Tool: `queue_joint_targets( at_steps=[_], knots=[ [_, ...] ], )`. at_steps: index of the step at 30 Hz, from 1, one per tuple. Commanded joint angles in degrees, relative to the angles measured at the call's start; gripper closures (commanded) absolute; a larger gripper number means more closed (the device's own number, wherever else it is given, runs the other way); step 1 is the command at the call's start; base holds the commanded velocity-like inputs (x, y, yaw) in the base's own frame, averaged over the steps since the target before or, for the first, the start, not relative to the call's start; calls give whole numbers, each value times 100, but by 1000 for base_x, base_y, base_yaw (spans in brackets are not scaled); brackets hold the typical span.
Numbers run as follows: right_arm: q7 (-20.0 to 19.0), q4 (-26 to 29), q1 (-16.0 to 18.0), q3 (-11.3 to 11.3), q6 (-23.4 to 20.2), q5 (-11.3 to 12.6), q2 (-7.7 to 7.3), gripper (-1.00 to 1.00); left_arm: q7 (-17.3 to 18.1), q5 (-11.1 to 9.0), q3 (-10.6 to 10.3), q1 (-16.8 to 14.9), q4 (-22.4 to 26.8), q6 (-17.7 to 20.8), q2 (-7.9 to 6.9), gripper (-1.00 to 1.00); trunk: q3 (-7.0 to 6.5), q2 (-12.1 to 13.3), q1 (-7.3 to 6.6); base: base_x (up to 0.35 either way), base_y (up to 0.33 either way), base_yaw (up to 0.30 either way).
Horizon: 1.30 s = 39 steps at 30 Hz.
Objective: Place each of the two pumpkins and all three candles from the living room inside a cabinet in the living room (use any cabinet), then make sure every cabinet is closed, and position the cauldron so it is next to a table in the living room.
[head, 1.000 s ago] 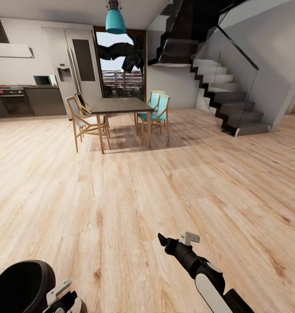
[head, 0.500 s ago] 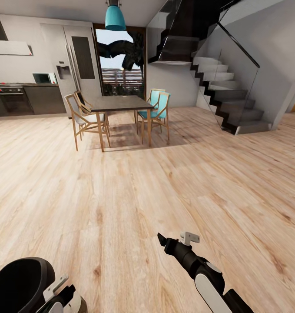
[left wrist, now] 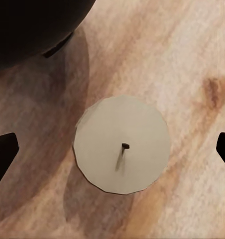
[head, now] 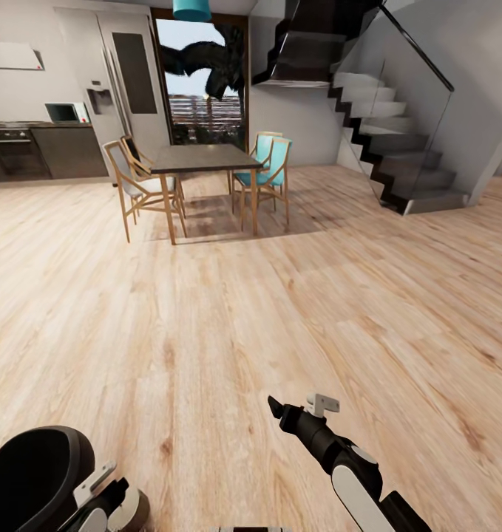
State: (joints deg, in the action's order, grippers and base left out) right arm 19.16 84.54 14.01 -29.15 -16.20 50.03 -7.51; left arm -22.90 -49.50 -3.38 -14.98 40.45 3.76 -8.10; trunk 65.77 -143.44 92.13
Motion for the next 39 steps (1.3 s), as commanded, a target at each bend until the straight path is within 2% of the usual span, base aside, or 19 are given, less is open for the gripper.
queue_joint_targets(
  at_steps=[1, 4, 8, 13, 30, 35, 39],
  knots=[
    [47, 10, 5, -12, -6, 42, -5, -100, -48, -25, -32, -2, 46, 12, -2, -100, 28, -4, 1, 0, 0, 0],
    [44, 10, 5, -11, -6, 42, -5, -100, -48, -58, -27, 1, 228, 11, -4, -100, 28, -4, 1, 0, 0, 0],
    [44, 6, 5, -12, -6, 42, -5, -100, -48, -216, -30, 4, 289, 9, -13, -100, 28, -4, 1, 0, 0, 0],
    [42, 10, 5, -12, -6, 42, -5, -100, -44, -282, -31, 1, 321, 6, -22, -100, 139, -11, 14, 0, 0, 0],
    [26, 33, 5, -12, -6, 42, -9, -100, -40, -288, -32, -5, 474, 25, -57, -100, 515, -33, 58, 0, 0, 0],
    [-207, 343, 5, -17, -14, 42, -28, -100, -39, -289, -32, -5, 488, 28, -52, -100, 626, -40, 71, 0, 0, 0],
    [-576, 405, 5, 6, -15, 42, -37, -100, -39, -289, -32, -5, 490, 31, -52, -100, 715, -45, 81, 0, 0, 0]
  ],
)
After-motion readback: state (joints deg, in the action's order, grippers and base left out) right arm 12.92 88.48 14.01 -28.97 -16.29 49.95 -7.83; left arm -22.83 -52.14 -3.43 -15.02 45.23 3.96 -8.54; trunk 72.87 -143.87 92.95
